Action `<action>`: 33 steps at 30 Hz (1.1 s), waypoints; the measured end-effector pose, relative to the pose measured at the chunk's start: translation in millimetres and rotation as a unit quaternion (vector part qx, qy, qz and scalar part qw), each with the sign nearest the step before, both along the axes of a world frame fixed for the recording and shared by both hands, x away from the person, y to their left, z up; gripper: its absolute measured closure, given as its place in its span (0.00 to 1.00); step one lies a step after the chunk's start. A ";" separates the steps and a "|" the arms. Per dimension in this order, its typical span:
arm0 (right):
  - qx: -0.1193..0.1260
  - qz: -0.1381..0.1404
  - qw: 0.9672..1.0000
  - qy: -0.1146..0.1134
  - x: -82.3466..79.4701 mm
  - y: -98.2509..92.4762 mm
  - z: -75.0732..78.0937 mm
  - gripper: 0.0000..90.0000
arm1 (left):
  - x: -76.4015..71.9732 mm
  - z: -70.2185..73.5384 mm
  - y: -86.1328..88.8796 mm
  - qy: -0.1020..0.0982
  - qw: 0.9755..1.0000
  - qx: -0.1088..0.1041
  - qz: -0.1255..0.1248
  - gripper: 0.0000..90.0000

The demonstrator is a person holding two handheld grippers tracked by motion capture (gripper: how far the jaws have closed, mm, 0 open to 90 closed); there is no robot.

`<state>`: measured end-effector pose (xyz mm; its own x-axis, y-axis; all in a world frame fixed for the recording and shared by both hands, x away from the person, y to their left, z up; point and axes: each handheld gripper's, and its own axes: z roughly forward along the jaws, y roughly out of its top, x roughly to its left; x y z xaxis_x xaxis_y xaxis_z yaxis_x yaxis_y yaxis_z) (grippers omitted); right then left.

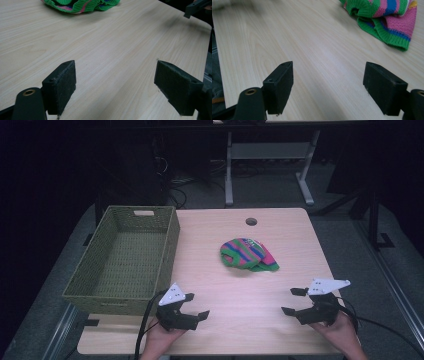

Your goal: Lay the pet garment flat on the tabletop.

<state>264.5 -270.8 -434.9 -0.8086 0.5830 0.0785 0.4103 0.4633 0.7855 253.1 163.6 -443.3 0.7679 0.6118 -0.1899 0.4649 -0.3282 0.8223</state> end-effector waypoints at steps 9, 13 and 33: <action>-0.003 0.012 1.000 0.022 42.0 15.1 15.0 0.26 | -3.2 0.4 -1.7 -0.003 1.000 0.007 -0.005 0.19; -0.018 0.016 0.999 0.028 60.7 24.3 19.3 0.26 | -2.5 0.9 -3.3 -0.006 1.000 0.010 -0.010 0.19; -0.047 0.027 0.997 0.055 126.9 62.0 33.5 0.26 | -1.8 3.0 3.7 -0.007 1.000 -0.003 0.000 0.19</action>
